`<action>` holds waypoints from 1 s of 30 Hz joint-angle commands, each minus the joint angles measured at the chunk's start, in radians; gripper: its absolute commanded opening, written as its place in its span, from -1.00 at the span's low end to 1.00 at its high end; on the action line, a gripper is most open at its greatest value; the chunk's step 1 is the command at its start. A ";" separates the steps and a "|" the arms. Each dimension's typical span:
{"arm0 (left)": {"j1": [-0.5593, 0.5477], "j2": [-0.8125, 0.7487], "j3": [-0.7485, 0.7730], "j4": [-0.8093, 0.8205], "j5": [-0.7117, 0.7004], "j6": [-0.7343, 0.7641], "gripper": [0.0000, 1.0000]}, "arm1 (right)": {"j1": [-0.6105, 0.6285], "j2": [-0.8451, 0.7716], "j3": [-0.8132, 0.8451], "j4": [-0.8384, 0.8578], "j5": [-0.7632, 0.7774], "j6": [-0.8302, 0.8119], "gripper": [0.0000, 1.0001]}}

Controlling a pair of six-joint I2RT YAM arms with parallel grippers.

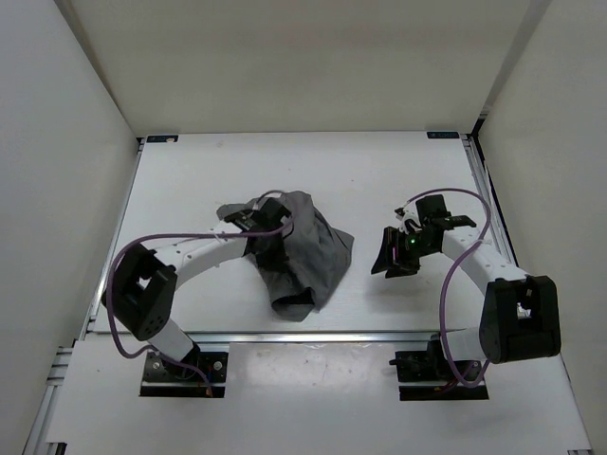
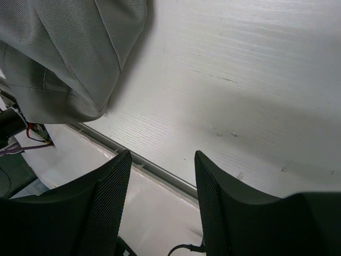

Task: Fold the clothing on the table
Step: Flatten the skirt out

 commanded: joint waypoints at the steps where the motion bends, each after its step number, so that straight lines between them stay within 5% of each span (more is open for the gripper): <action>1: -0.036 0.015 0.249 -0.005 0.040 0.064 -1.00 | -0.008 -0.015 -0.001 -0.008 -0.009 -0.018 0.14; 8: -0.082 0.296 1.104 -0.157 0.213 0.167 -1.00 | 0.003 -0.026 -0.007 0.000 -0.002 0.003 0.13; 10: -0.059 0.282 1.198 -0.153 0.241 0.163 -1.00 | 0.001 -0.026 -0.015 0.000 0.004 0.011 0.13; 12: -0.005 0.147 1.081 -0.064 0.249 0.150 -1.00 | -0.002 -0.024 -0.013 0.003 0.008 0.008 0.13; 15: 0.087 -0.077 0.711 0.096 0.250 0.109 -1.00 | -0.010 -0.028 -0.017 -0.003 0.027 0.003 0.13; 18: 0.170 -0.233 0.413 0.102 0.227 0.090 -1.00 | -0.016 -0.024 -0.007 -0.011 0.031 0.005 0.13; 26: 0.156 -0.371 -0.170 0.065 0.120 0.092 -1.00 | -0.007 0.023 0.071 -0.045 0.088 0.005 0.12; 30: 0.153 -0.405 -0.333 0.028 0.071 0.101 -1.00 | 0.001 0.046 0.073 0.021 0.019 0.046 0.12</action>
